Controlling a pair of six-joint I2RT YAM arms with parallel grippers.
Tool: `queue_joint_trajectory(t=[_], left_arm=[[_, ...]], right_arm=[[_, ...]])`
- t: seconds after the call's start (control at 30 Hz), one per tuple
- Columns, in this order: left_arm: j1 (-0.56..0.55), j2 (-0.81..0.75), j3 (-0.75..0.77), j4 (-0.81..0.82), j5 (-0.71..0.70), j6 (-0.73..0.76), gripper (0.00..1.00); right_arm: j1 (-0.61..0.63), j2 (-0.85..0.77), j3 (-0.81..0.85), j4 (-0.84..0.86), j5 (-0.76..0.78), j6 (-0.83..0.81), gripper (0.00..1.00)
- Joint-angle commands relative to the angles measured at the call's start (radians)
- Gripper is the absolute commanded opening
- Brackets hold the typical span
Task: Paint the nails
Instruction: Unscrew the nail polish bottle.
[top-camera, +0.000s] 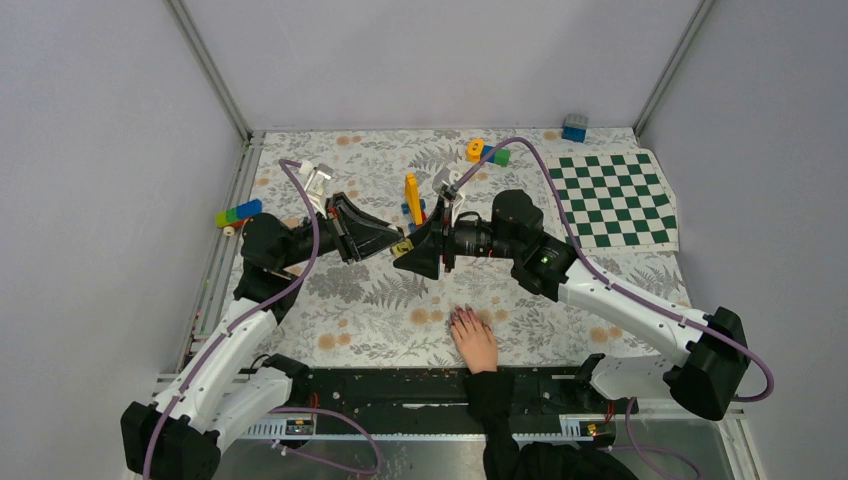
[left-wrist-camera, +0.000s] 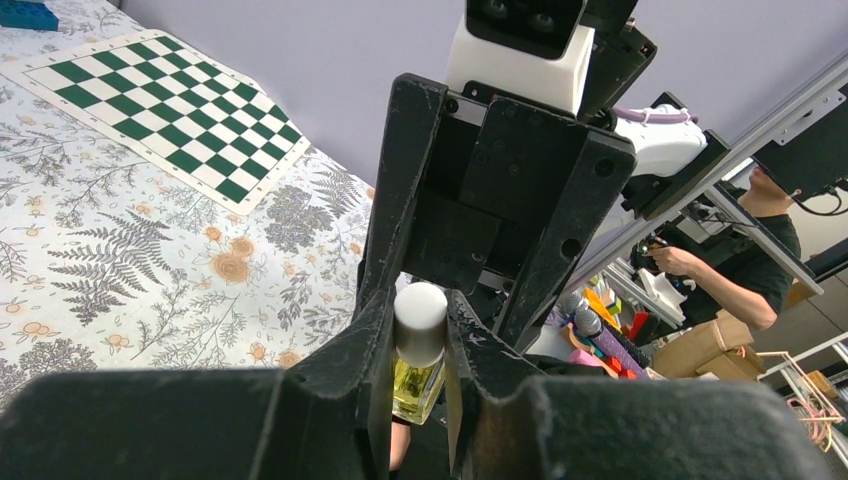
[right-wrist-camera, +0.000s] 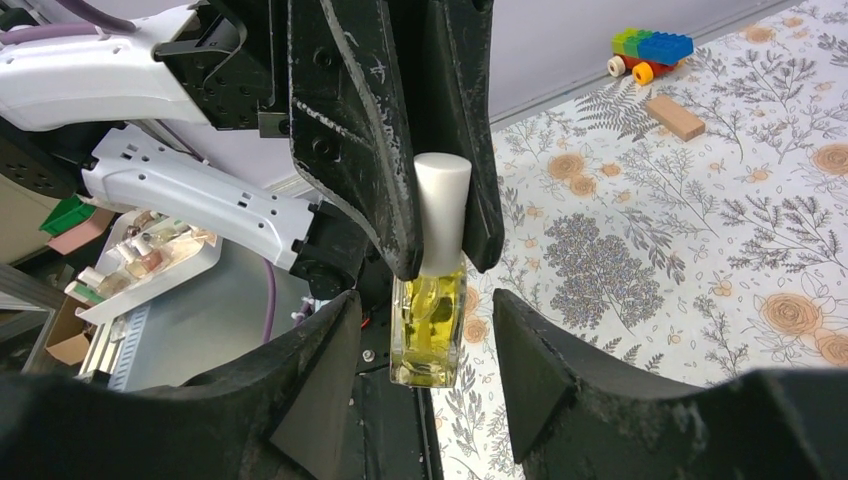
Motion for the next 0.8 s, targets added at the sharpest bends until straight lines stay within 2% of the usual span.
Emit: queue_joint_trajectory(t=[0.0, 0.43, 0.7, 0.77], left_arm=[[0.010, -0.014, -0.006, 0.082, -0.023, -0.023, 0.00], [0.012, -0.009, -0.010, 0.097, -0.019, -0.034, 0.00], [0.013, -0.012, -0.011, 0.098, -0.021, -0.036, 0.00], [0.014, -0.011, -0.012, 0.098, -0.024, -0.036, 0.00]], right_arm=[[0.003, -0.024, -0.011, 0.053, 0.001, 0.000, 0.57], [0.002, 0.000, -0.018, 0.150, -0.002, 0.047, 0.53], [0.003, 0.010, -0.007, 0.124, 0.001, 0.029, 0.29], [0.002, 0.010, -0.010, 0.121, 0.008, 0.028, 0.18]])
